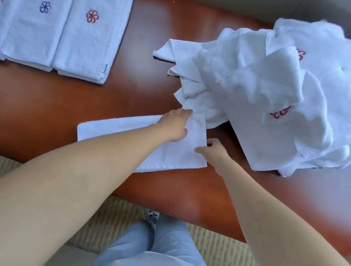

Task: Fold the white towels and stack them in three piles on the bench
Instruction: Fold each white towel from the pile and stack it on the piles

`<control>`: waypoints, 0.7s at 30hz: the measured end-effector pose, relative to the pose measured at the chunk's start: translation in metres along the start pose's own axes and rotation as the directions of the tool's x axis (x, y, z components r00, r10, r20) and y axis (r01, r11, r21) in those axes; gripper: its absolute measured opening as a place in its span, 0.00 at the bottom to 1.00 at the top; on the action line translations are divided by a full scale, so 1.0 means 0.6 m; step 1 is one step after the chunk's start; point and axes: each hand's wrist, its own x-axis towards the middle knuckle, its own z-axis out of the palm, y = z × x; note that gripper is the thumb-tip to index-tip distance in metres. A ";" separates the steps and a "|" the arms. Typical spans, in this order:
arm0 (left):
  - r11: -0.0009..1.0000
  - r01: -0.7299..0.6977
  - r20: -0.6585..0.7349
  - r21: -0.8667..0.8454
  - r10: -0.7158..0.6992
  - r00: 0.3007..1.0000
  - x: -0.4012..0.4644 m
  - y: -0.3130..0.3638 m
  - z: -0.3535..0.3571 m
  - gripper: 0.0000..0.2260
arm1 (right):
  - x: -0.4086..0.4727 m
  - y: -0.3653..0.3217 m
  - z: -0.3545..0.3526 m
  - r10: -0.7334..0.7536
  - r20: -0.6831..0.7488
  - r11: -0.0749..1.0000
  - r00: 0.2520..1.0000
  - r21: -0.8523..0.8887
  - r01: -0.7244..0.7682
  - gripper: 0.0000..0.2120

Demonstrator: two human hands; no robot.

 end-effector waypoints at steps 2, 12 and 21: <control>0.999 0.003 0.015 0.041 -0.004 1.000 0.023 0.021 -0.006 0.30 | 0.006 0.002 -0.001 -0.009 0.021 1.000 1.000 -0.004 0.009 0.23; 0.991 -0.097 0.241 0.088 0.073 0.968 0.058 0.052 -0.094 0.04 | 0.009 -0.015 -0.005 -0.051 0.100 0.972 0.994 -0.223 0.073 0.26; 0.988 -0.038 0.047 -0.150 0.046 0.998 -0.037 -0.015 -0.201 0.07 | -0.045 -0.086 -0.048 -0.181 0.221 0.956 0.958 -0.191 0.225 0.16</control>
